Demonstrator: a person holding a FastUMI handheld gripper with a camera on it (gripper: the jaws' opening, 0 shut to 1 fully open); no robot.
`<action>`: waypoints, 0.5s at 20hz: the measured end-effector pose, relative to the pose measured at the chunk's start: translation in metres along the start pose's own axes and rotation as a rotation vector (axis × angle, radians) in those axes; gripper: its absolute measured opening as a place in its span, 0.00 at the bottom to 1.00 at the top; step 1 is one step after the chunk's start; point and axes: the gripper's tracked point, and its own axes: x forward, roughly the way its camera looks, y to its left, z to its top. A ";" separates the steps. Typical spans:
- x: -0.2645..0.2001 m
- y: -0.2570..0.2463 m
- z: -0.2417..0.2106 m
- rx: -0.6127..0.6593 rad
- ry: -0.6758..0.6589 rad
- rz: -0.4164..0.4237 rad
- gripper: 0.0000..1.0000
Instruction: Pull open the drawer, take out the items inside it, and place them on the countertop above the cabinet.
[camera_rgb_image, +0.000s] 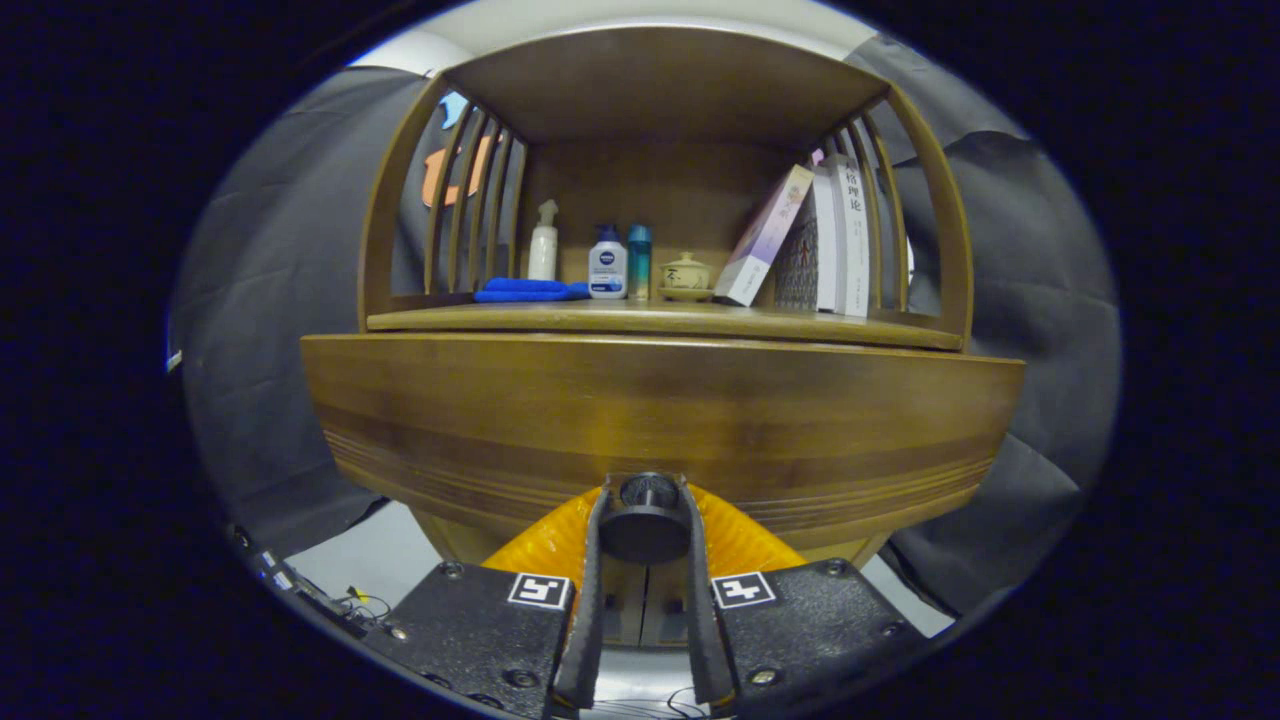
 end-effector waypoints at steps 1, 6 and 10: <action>-0.006 0.000 -0.002 0.000 0.001 0.001 0.39; -0.032 0.001 -0.011 -0.007 0.010 0.011 0.38; -0.051 0.004 -0.021 -0.012 0.025 0.027 0.39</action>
